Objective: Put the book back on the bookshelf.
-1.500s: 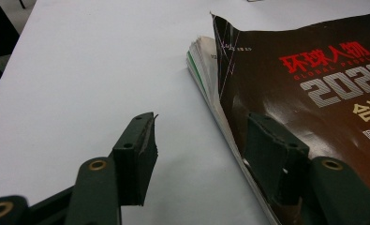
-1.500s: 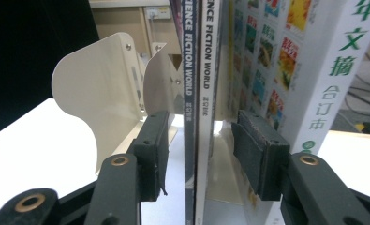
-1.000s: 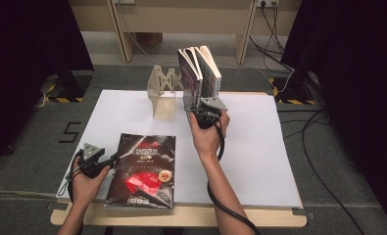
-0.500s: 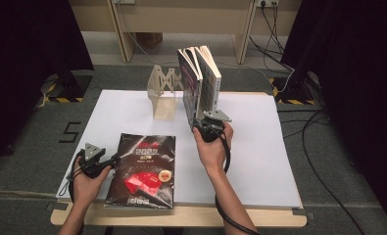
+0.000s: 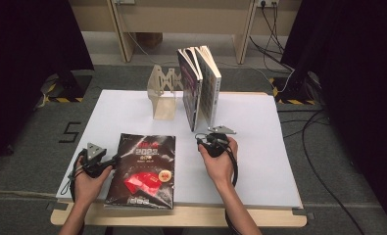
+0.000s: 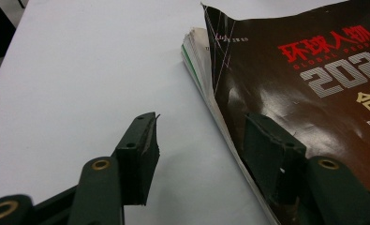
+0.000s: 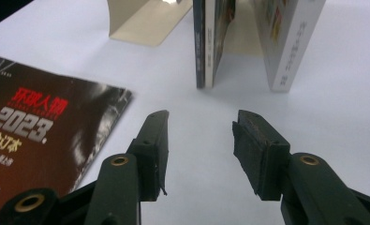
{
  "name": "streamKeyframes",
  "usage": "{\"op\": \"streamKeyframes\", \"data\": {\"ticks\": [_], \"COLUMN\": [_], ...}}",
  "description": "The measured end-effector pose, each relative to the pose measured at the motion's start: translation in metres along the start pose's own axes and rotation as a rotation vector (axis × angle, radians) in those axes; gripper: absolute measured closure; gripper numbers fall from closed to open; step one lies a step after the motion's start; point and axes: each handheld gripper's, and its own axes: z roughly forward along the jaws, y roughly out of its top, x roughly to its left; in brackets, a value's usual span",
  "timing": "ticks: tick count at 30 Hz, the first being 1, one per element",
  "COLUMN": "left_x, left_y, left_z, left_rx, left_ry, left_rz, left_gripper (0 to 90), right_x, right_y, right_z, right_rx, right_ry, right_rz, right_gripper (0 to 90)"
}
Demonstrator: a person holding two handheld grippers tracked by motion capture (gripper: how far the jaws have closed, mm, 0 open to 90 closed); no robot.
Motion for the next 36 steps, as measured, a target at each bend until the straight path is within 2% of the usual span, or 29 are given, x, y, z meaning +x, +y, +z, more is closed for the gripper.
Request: {"op": "streamKeyframes", "data": {"ticks": [7,11,13,16,21,23,28,31,33,36], "left_x": [0.003,0.004,0.005,0.006,0.006,0.004,-0.004,-0.008,-0.012,-0.016], "left_y": [0.001,0.002,0.002,0.001,0.004,0.006,0.01,0.011,0.012,0.013], "left_z": [0.002,0.003,0.003,0.003,0.001,0.003,0.006,0.007,0.008,0.008], "left_rx": [0.027,0.035,0.038,0.06,0.088,0.095,0.108,0.114,0.118,0.119], "left_ry": [-0.047,-0.077,-0.088,-0.129,-0.1,-0.112,-0.116,-0.142,-0.142,-0.13], "left_rz": [-0.011,-0.035,-0.06,-0.163,-0.204,-0.23,-0.191,-0.18,-0.155,-0.14], "left_gripper": [46.4,48.2,48.6,48.1,48.6,47.8,45.8,47.4,47.3,46.8], "right_x": [-0.007,-0.008,-0.009,-0.009,-0.009,-0.01,-0.011,-0.01,-0.009,-0.009], "right_y": [-0.015,-0.019,-0.02,-0.019,-0.016,-0.016,-0.017,-0.018,-0.018,-0.018], "right_z": [-0.002,-0.003,-0.004,-0.005,-0.009,-0.01,-0.008,-0.006,-0.005,-0.004], "right_rx": [0.052,0.064,0.067,0.068,0.058,0.058,0.073,0.079,0.081,0.083], "right_ry": [0.018,0.02,0.026,0.03,0.034,0.036,0.051,0.054,0.053,0.057], "right_rz": [0.007,0.013,0.013,0.011,0.021,0.017,0.034,0.032,0.033,0.028], "right_gripper": [54.9,55.0,55.0,54.9,54.9,54.7,54.6,54.5,54.5,54.5]}}
